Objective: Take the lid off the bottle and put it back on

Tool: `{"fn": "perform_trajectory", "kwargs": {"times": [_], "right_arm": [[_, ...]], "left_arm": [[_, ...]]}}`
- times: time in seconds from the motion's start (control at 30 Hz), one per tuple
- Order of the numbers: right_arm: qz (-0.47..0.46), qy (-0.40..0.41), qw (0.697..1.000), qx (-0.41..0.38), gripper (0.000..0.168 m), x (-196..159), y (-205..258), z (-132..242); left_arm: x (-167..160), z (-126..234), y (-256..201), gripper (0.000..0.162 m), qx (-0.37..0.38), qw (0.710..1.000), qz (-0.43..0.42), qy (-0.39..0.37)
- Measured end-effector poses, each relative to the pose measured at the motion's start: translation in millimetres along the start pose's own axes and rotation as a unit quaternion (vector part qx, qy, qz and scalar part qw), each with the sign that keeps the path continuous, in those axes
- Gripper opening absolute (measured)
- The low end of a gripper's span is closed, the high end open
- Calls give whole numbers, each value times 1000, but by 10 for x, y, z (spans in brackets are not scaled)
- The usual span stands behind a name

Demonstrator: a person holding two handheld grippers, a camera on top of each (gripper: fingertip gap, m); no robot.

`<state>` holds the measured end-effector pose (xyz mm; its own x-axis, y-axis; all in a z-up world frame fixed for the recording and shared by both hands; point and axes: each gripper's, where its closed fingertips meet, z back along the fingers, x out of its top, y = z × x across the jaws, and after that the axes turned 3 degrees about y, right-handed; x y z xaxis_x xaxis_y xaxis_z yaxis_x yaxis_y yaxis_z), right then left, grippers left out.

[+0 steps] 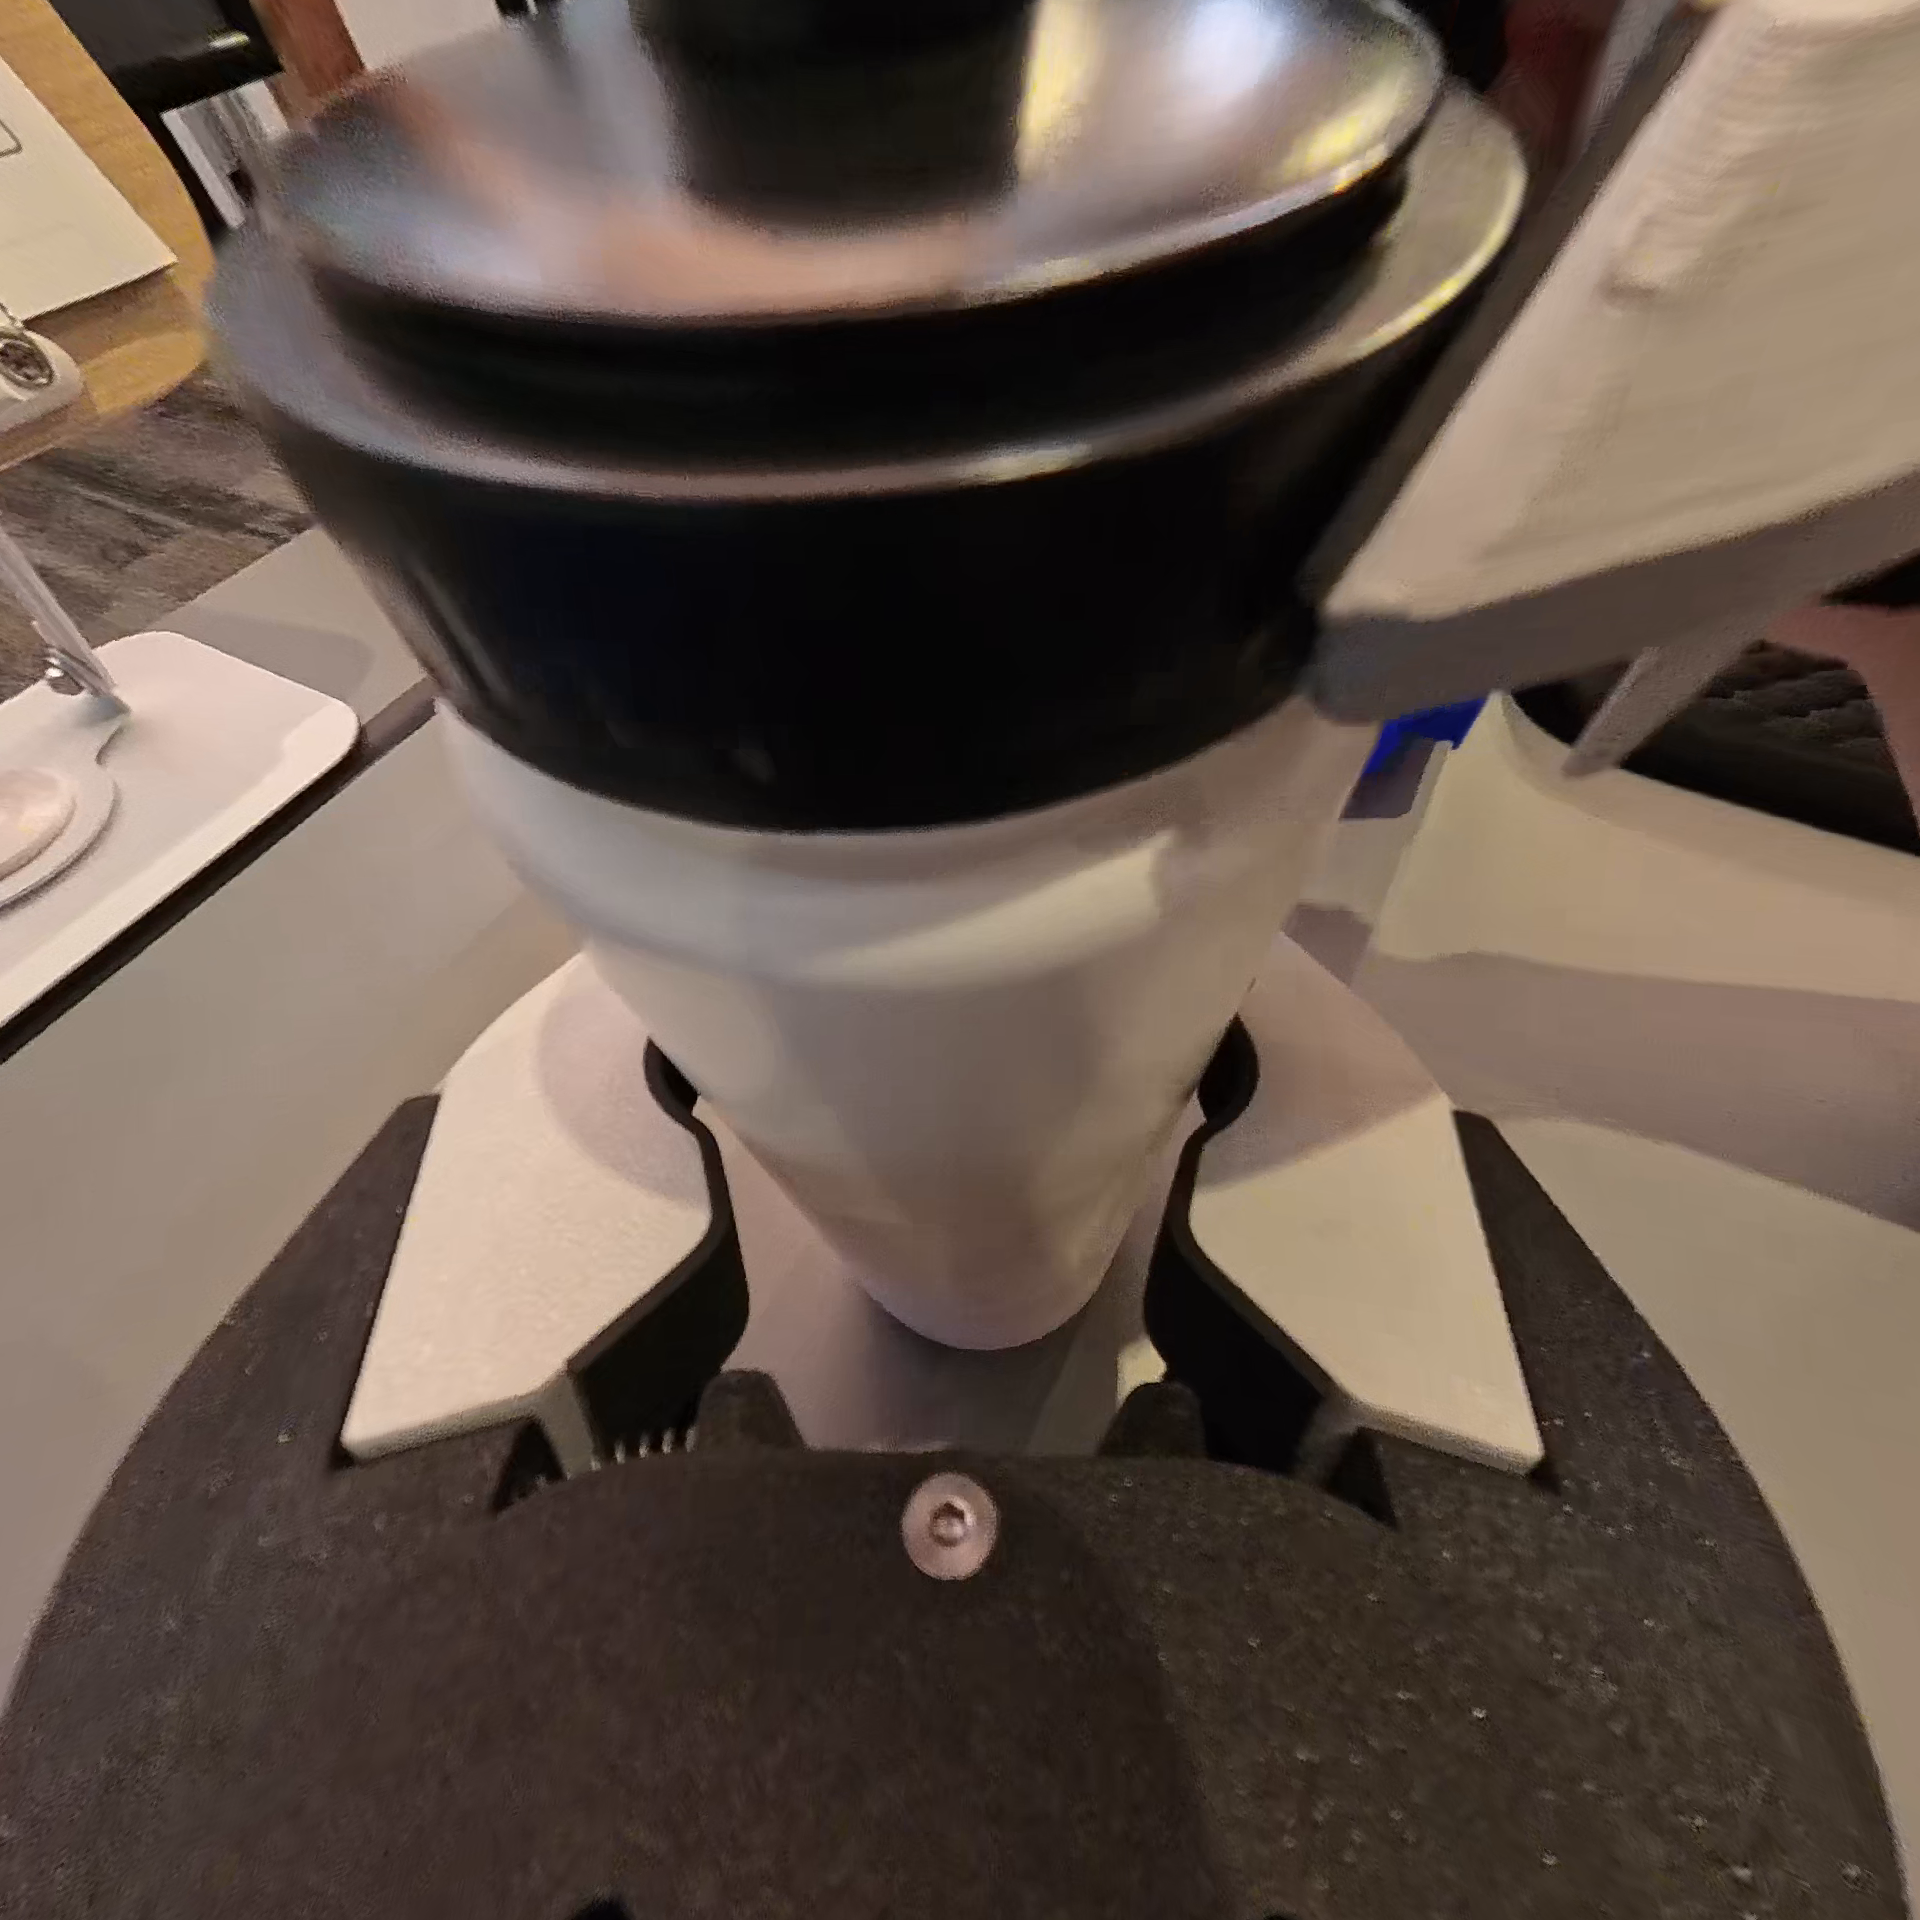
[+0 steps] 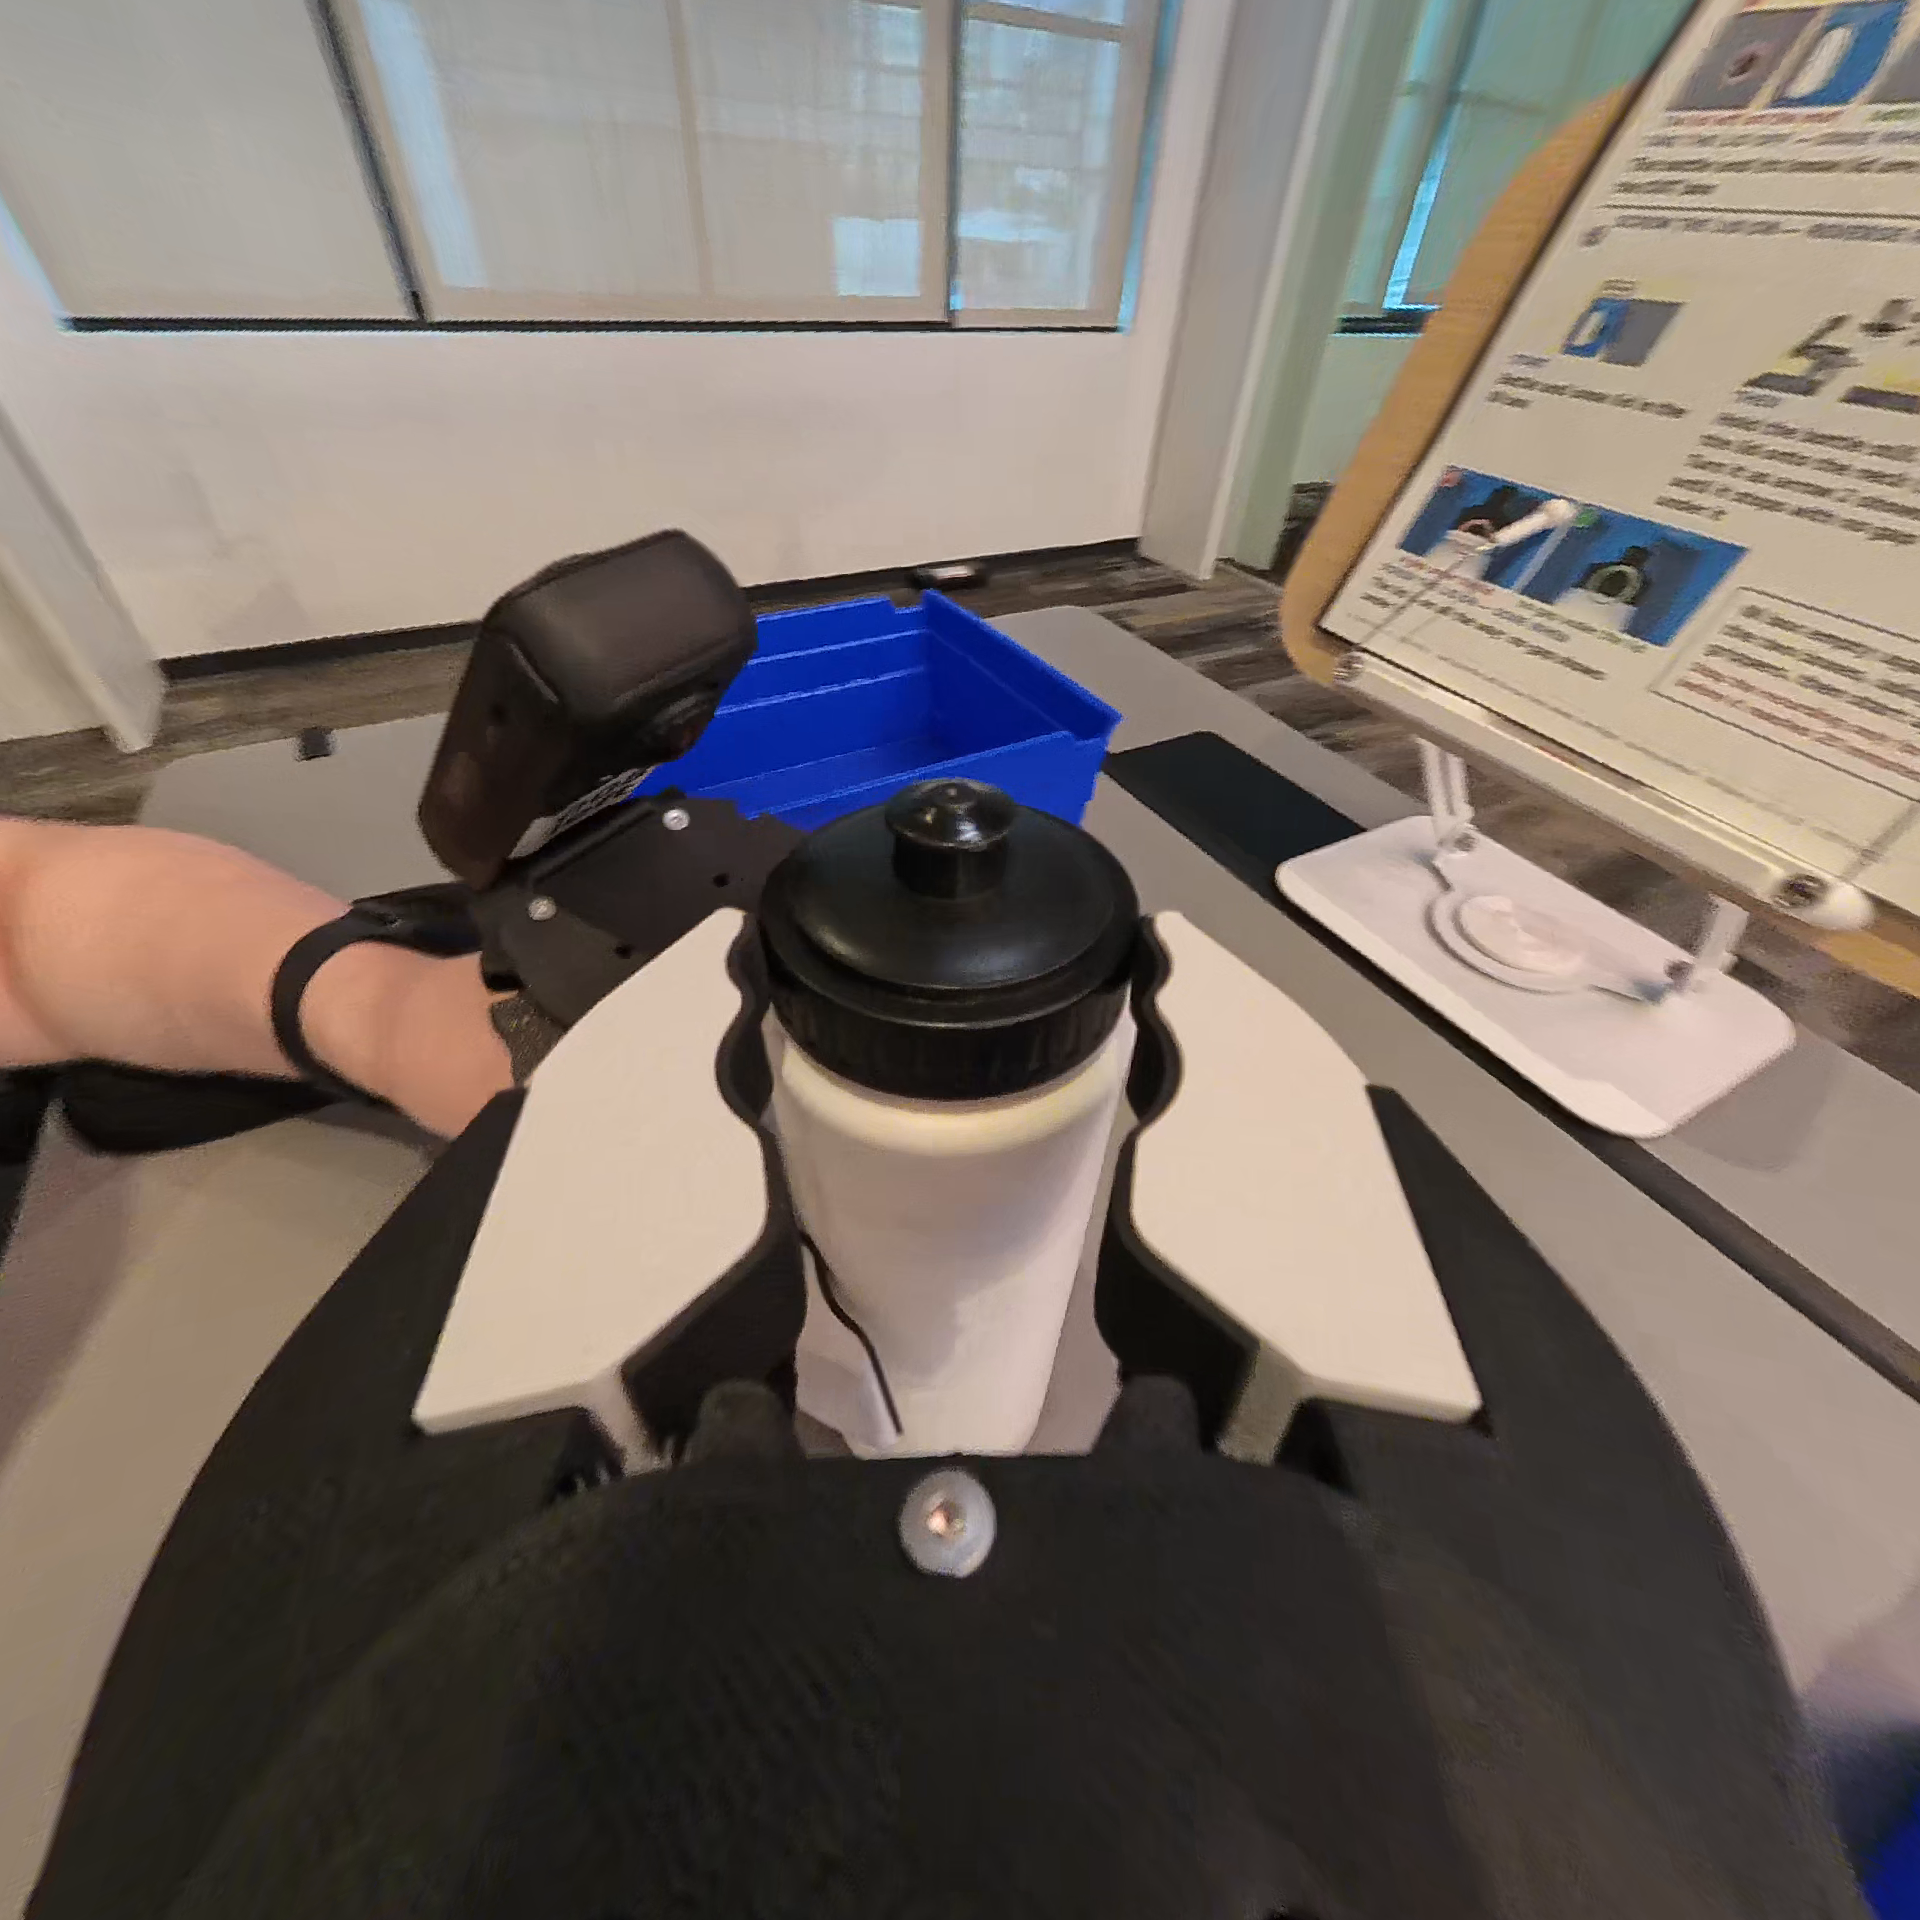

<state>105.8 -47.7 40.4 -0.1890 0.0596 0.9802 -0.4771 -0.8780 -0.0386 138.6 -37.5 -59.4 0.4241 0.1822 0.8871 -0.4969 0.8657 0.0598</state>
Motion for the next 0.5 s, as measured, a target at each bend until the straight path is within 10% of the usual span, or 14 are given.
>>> {"fn": "perform_trajectory", "kwargs": {"times": [0.23,0.5], "right_arm": [[-2,-15,987,-163,69,4,-21,-25],[-36,-63,997,27,77,148,-80,171]], "left_arm": [[-11,11,46,97,23,1000,9,3],[-1,-7,-1,97,-6,1000,-4,4]]}}
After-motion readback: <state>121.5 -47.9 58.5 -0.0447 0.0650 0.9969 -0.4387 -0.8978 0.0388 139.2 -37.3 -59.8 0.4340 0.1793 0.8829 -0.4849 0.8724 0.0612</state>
